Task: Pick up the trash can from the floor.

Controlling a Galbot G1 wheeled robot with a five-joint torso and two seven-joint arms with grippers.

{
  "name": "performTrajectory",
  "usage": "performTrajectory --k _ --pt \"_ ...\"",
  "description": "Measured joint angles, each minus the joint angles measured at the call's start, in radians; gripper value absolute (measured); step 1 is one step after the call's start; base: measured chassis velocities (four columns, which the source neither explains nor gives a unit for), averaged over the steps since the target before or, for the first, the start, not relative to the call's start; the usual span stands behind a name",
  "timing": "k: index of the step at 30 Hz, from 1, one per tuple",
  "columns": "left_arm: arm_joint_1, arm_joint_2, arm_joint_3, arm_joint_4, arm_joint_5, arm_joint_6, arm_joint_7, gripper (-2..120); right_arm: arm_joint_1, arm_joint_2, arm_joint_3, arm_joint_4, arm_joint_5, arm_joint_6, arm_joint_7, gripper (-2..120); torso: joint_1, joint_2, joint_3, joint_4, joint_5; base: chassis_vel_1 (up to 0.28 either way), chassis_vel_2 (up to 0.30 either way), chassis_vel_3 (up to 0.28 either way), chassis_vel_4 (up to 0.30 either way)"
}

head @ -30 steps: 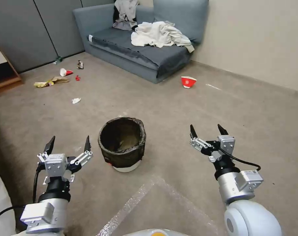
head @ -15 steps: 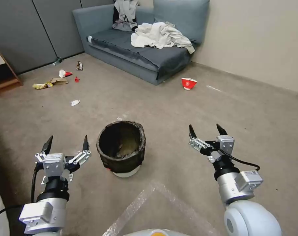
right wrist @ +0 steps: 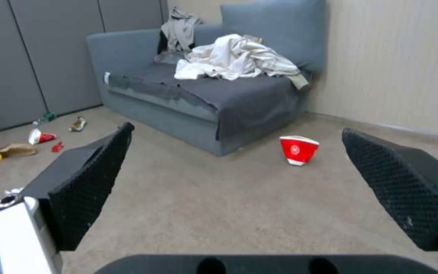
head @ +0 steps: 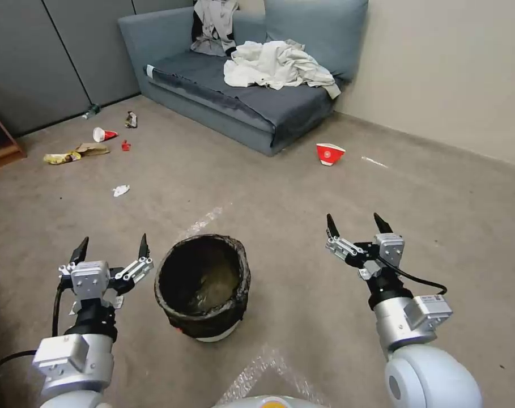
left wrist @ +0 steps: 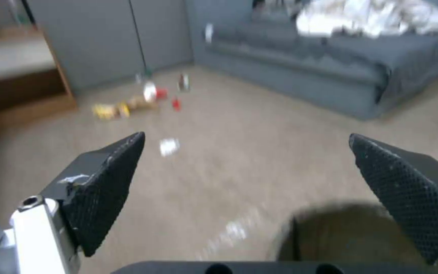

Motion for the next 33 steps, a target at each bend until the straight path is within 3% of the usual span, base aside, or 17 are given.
performTrajectory --k 5,17,27,33 --pt "-0.054 0.046 -0.015 0.083 -0.121 0.069 0.009 100 0.001 -0.003 0.0 -0.007 0.0 0.005 0.0 100 0.0 0.0 0.0 0.0001 -0.0001 0.022 -0.011 -0.015 0.012" --pt "-0.16 0.081 0.025 0.282 -0.151 0.101 0.007 100 -0.005 -0.005 -0.004 -0.015 -0.003 0.012 0.004 100 0.0 0.0 0.0 0.0001 0.0 0.0 0.0 0.0 0.0" --pt "-0.225 0.099 0.048 0.396 -0.179 0.146 -0.005 100 -0.006 0.0 -0.008 -0.036 -0.022 0.029 0.006 100 0.0 0.0 0.0 0.0 0.0 0.0 0.0 0.0 0.0" --pt "-0.249 0.119 0.052 0.427 -0.217 0.181 -0.015 100 -0.003 0.008 -0.017 -0.055 -0.035 0.034 0.012 100 0.0 0.0 0.0 0.0 0.0001 0.0 0.0 0.0 0.0"
